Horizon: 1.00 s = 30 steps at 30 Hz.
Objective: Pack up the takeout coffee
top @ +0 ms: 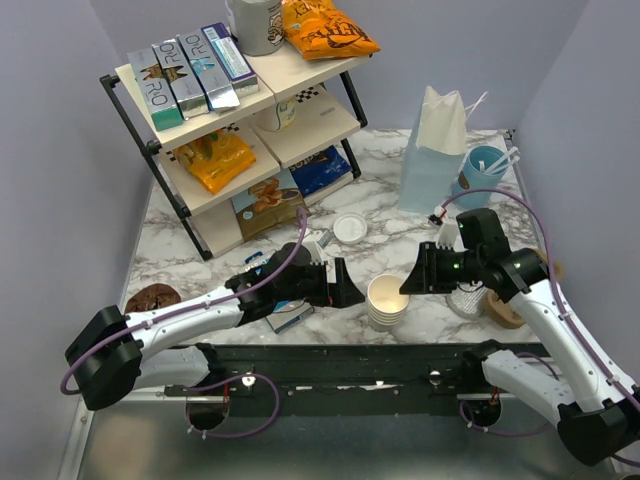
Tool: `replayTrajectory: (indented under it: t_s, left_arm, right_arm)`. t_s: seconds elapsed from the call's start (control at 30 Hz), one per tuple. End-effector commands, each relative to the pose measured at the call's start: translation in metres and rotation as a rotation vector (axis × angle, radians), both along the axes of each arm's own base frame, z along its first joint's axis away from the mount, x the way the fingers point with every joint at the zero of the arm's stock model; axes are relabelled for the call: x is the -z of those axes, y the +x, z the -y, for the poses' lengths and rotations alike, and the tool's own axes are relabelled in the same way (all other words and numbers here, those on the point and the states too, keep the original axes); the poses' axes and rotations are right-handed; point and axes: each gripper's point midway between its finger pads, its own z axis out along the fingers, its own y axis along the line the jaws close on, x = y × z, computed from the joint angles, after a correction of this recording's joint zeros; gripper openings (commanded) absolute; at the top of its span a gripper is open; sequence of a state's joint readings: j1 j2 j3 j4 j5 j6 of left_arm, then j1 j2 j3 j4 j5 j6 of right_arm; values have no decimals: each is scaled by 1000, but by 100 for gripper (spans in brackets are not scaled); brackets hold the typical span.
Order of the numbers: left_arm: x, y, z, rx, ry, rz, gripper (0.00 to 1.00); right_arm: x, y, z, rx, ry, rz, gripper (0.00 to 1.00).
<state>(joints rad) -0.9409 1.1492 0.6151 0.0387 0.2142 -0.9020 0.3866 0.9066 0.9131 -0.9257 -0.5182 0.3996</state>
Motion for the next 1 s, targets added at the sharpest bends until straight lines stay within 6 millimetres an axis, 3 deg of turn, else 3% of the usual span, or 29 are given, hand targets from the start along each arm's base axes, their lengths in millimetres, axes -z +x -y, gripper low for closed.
replayTrajectory:
  t_s: [0.0, 0.3, 0.33, 0.6, 0.97]
  left_arm:
    - [-18, 5, 11, 13, -40, 41, 99]
    - [-21, 2, 14, 34, -47, 44, 99]
    - [-20, 3, 14, 33, -46, 46, 99]
    - [-25, 0, 17, 56, -60, 47, 99]
    - [-42, -9, 15, 86, -104, 46, 99]
  right_arm:
    - [-4, -10, -3, -18, 16, -48, 40]
    - [0, -12, 6, 8, -45, -74, 21]
    - [-2, -11, 5, 14, -41, -72, 13]
    - [-14, -11, -1, 1, -1, -65, 6]
    - [-14, 2, 13, 49, -92, -14, 4]
